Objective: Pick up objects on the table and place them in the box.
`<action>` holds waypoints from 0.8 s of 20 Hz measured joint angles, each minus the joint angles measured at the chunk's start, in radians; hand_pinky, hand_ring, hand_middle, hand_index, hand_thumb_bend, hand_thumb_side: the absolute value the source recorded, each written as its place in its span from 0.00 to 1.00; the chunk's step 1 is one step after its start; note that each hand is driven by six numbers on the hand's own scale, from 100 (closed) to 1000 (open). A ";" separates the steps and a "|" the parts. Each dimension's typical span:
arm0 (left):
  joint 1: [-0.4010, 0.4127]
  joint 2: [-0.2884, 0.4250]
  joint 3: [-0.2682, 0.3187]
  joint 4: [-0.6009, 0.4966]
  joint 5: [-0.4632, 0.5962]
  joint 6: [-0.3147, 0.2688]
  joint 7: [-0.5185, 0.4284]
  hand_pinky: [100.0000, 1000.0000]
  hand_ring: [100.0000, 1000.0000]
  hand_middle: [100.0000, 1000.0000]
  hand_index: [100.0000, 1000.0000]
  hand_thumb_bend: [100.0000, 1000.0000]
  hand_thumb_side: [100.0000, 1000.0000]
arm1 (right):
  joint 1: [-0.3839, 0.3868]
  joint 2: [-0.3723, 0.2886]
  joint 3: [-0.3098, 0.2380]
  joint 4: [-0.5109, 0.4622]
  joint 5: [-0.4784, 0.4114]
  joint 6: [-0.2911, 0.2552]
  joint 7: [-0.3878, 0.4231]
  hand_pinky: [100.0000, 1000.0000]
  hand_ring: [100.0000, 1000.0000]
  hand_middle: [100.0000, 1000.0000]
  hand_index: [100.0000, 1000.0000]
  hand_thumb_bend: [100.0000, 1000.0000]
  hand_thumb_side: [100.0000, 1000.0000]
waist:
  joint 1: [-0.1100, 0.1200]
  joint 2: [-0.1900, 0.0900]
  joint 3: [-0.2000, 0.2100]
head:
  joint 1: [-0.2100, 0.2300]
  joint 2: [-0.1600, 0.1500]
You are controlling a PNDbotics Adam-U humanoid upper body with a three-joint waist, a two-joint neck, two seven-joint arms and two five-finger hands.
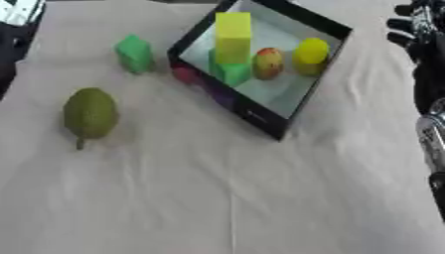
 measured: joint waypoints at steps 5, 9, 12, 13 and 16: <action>0.060 0.071 0.004 -0.030 0.019 -0.012 -0.116 0.73 0.83 0.77 0.84 0.64 0.32 | 0.005 -0.006 0.000 0.001 0.003 0.003 -0.002 0.78 0.74 0.68 0.81 0.00 0.52 | 0.003 0.000 0.006 | -0.007 0.000; 0.139 0.148 -0.002 -0.127 0.059 -0.027 -0.192 0.74 0.84 0.78 0.84 0.65 0.34 | 0.006 -0.012 -0.002 0.004 0.004 0.003 -0.002 0.78 0.74 0.68 0.81 0.00 0.52 | 0.009 0.000 0.007 | -0.010 -0.001; 0.227 0.231 -0.008 -0.246 0.114 -0.022 -0.228 0.75 0.84 0.78 0.84 0.66 0.36 | 0.006 -0.019 -0.003 0.005 0.004 0.003 -0.002 0.78 0.74 0.68 0.81 0.00 0.52 | 0.014 0.000 0.010 | -0.015 -0.001; 0.257 0.259 -0.008 -0.289 0.132 -0.017 -0.237 0.75 0.84 0.78 0.84 0.66 0.36 | 0.006 -0.020 -0.003 0.005 0.004 0.003 -0.002 0.78 0.74 0.68 0.81 0.00 0.52 | 0.014 0.000 0.010 | -0.015 -0.001; 0.350 0.330 -0.005 -0.409 0.184 0.003 -0.251 0.75 0.84 0.78 0.84 0.66 0.39 | 0.006 -0.022 -0.003 0.006 0.006 0.003 -0.001 0.78 0.74 0.68 0.81 0.00 0.52 | 0.015 0.000 0.010 | -0.015 -0.001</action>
